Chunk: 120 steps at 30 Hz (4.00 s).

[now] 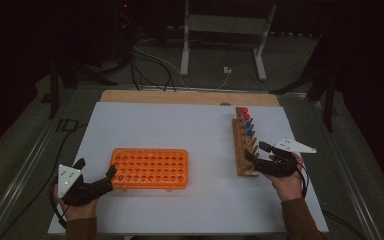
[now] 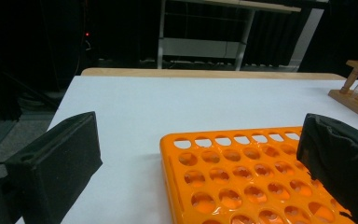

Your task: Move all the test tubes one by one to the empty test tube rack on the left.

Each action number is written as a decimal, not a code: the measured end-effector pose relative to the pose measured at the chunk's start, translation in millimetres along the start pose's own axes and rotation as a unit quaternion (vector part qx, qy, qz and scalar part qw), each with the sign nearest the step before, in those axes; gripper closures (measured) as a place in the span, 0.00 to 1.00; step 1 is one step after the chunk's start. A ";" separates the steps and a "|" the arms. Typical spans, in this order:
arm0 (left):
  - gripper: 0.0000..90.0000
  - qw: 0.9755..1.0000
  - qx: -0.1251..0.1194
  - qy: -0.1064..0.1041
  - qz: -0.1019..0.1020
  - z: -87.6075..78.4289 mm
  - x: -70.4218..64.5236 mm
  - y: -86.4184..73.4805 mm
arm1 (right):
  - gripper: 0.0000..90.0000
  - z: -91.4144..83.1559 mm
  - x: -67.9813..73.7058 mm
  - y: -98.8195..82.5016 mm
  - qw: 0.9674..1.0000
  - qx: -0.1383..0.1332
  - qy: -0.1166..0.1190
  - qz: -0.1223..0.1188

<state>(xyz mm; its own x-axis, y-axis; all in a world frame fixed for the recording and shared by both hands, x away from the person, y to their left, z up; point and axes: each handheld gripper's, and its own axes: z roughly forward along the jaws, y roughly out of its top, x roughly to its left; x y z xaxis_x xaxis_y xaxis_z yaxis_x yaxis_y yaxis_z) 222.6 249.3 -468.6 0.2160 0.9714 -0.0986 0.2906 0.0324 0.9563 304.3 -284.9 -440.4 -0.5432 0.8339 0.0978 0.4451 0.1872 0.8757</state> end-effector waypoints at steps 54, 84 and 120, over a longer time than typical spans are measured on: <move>0.00 0.995 -0.014 -0.081 0.048 10.0 -44.5 37.6 | 0.85 -16.1 14.3 39.6 0.998 -0.015 -0.029 -0.060; 0.02 0.980 0.019 -0.166 0.107 58.5 -120.8 47.8 | 0.85 4.7 61.1 52.3 0.995 -0.003 0.044 -0.094; 0.46 0.944 0.063 -0.269 0.179 98.3 -208.6 40.5 | 0.84 30.9 106.1 60.7 0.987 0.004 0.117 -0.106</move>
<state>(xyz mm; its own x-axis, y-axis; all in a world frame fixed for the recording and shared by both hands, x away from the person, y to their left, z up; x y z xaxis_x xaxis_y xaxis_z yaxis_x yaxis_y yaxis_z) 280.9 24.8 -436.3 0.7542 0.6533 0.0666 0.2108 -0.3369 0.9176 295.7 -169.1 -391.4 -0.7740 0.6329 0.0208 0.3088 0.3486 0.8849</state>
